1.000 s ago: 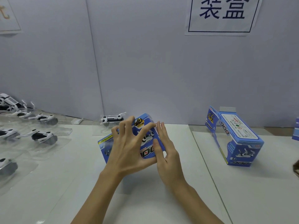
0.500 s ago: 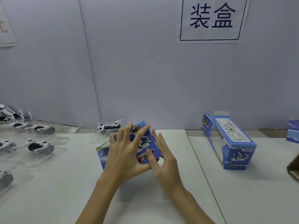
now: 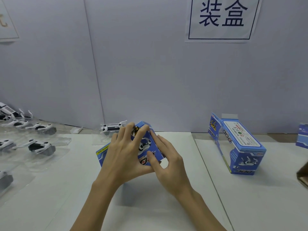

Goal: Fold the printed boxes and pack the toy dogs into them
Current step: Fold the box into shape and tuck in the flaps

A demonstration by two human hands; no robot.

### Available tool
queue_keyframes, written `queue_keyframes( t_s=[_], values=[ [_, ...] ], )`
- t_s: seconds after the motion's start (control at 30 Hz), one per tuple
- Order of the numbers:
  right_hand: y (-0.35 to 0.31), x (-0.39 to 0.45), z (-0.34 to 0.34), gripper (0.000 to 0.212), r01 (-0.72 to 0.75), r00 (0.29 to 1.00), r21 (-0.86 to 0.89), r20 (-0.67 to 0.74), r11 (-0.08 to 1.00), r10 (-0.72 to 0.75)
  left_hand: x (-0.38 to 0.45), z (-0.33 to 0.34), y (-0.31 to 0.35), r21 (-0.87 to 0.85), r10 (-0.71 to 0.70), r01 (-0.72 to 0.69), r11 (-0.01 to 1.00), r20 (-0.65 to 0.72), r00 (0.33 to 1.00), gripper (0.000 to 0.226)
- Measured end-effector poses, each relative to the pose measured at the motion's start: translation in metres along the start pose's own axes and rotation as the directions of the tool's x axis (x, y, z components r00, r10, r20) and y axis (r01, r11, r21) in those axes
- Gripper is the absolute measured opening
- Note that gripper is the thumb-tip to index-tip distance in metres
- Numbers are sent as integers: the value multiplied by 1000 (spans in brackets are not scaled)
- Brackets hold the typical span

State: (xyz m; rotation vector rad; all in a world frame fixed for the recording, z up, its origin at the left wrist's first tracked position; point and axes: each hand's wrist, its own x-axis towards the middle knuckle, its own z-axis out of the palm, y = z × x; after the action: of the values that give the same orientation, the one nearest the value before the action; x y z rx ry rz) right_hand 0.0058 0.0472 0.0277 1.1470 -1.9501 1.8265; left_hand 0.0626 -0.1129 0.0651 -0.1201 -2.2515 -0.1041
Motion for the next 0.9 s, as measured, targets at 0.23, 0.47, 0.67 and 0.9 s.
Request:
queue_keyframes(
  t_s=[0.23,0.47,0.67,0.9],
  values=[
    [7,1,-4,43,-200,965,167,-139,966,224,-10,14,-3,10,-93,93,996,223,970,100],
    [31,6,-27,53,-396,894,25,-218,918,392,-17,29,-26,-246,-414,548,800,436,799,95],
    [28,6,-31,102,-61,997,-327,31,943,75,-14,29,-34,-645,-750,676,356,234,618,76],
    [18,11,-29,75,46,992,-223,-107,974,-72,-13,29,-34,-811,-709,579,79,363,604,82]
  ],
)
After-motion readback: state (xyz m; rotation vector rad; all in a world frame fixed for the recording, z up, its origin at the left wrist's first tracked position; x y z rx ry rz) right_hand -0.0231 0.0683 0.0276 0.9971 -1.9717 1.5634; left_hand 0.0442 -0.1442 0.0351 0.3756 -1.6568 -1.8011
